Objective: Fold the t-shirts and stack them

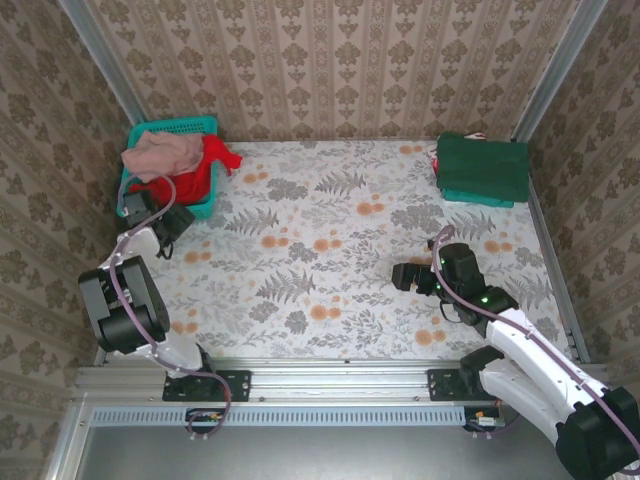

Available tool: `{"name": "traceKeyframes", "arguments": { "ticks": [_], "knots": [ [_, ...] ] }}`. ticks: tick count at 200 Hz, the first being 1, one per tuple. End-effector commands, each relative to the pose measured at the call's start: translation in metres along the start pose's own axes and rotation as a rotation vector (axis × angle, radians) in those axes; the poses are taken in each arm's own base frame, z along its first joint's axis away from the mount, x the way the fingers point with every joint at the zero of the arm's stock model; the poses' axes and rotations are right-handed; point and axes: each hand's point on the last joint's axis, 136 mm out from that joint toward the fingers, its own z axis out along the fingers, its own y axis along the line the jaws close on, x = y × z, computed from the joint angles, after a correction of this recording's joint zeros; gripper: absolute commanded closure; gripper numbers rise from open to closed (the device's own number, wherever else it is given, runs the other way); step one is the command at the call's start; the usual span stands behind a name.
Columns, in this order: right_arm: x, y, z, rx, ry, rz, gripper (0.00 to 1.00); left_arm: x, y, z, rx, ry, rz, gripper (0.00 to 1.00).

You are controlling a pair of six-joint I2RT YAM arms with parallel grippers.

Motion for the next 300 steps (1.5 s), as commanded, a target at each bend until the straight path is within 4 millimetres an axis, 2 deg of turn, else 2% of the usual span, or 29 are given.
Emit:
{"name": "traceKeyframes", "arguments": {
  "ticks": [1, 11, 33, 52, 60, 73, 89, 104, 113, 139, 149, 205, 219, 236, 253, 271, 285, 300],
  "knots": [
    [-0.008, 0.007, -0.004, -0.035, -0.024, 0.021, 0.00, -0.017, -0.035, -0.037, 0.018, -0.084, 0.133, 0.05],
    [-0.009, 0.008, -0.004, -0.037, -0.029, 0.023, 0.00, -0.017, -0.048, -0.055, -0.001, -0.114, 0.199, 0.00],
    [-0.010, 0.009, -0.002, -0.039, -0.028, 0.027, 0.00, -0.025, -0.083, -0.092, 0.015, -0.232, 0.347, 0.00],
    [-0.009, 0.011, 0.001, -0.054, -0.022, 0.031, 0.00, -0.034, -0.123, -0.097, 0.181, -0.337, 0.408, 0.00],
    [-0.009, 0.012, 0.002, -0.059, -0.022, 0.034, 0.00, -0.041, -0.132, -0.092, 0.208, -0.349, 0.412, 0.00],
    [-0.007, 0.013, 0.005, -0.070, -0.013, 0.039, 0.00, -0.054, -0.135, -0.074, 0.145, -0.307, 0.405, 0.01],
    [-0.005, 0.014, 0.006, -0.077, -0.004, 0.039, 0.00, -0.073, -0.138, -0.053, 0.102, -0.245, 0.357, 0.23],
    [-0.003, 0.013, 0.007, -0.073, -0.001, 0.037, 0.01, -0.087, -0.147, -0.031, 0.183, -0.207, 0.288, 0.33],
    [-0.003, 0.013, 0.006, -0.072, -0.002, 0.034, 0.01, -0.092, -0.149, -0.018, 0.209, -0.175, 0.246, 0.33],
    [-0.003, 0.010, 0.005, -0.063, -0.012, 0.033, 0.00, -0.088, -0.155, 0.020, 0.216, -0.079, 0.254, 0.35],
    [-0.003, 0.009, 0.004, -0.059, -0.015, 0.030, 0.00, -0.086, -0.151, 0.032, 0.193, -0.060, 0.251, 0.35],
    [0.000, 0.005, 0.005, -0.043, -0.016, 0.027, 0.00, -0.077, -0.154, 0.075, 0.214, 0.018, 0.280, 0.35],
    [0.002, 0.004, 0.006, -0.041, -0.013, 0.027, 0.00, -0.076, -0.151, 0.083, 0.196, 0.042, 0.285, 0.40],
    [0.003, 0.003, 0.007, -0.038, -0.009, 0.027, 0.00, -0.073, -0.148, 0.090, 0.180, 0.060, 0.295, 0.52],
    [0.002, 0.004, 0.006, -0.038, -0.012, 0.026, 0.00, -0.077, -0.150, 0.084, 0.180, 0.050, 0.297, 0.72],
    [0.001, 0.005, 0.004, -0.042, -0.013, 0.028, 0.00, -0.087, -0.160, 0.063, 0.196, 0.023, 0.306, 0.89],
    [-0.002, 0.008, 0.001, -0.052, -0.019, 0.031, 0.00, -0.099, -0.171, 0.035, 0.211, -0.012, 0.318, 1.00],
    [-0.005, 0.011, -0.003, -0.064, -0.029, 0.032, 0.00, -0.120, -0.188, -0.011, 0.237, -0.087, 0.333, 1.00]
  ]
}}
